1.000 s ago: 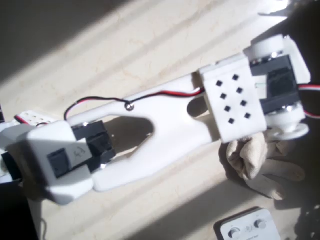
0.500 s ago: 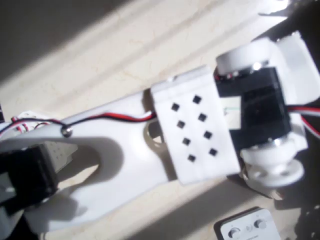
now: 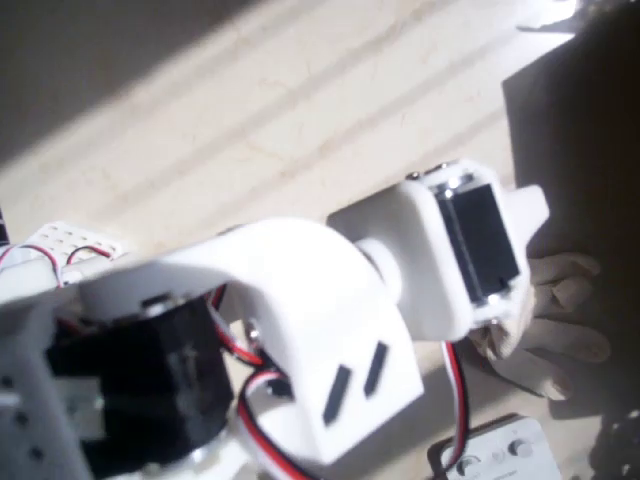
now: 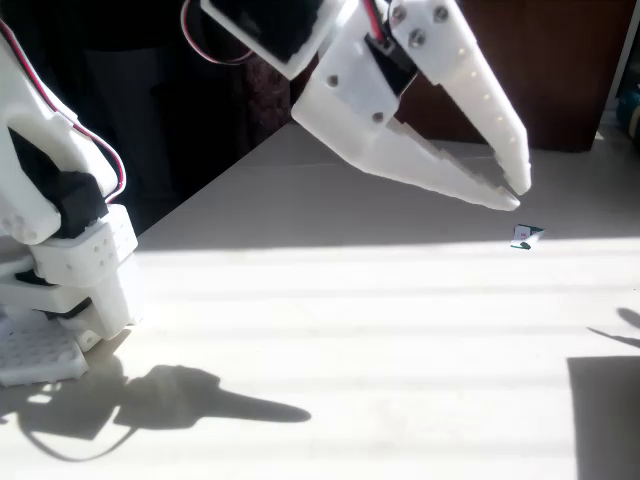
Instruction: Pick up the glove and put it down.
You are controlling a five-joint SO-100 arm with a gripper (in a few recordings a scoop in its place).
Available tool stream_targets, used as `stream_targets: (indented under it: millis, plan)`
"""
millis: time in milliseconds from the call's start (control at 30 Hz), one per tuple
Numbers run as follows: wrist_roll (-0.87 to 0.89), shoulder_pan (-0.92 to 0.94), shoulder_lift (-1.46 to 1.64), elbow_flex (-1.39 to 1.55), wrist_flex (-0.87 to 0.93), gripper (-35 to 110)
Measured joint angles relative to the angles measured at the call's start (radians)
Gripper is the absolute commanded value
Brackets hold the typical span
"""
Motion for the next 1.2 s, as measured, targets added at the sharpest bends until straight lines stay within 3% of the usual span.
stream_targets:
  millis: [500,833,1200]
  plan:
    - [0.0,0.0,0.658,0.658,-0.005,1]
    - [0.0,0.0,1.094,0.937,-0.005,0]
    - [0.0,0.0,1.157,1.054,-0.005,0]
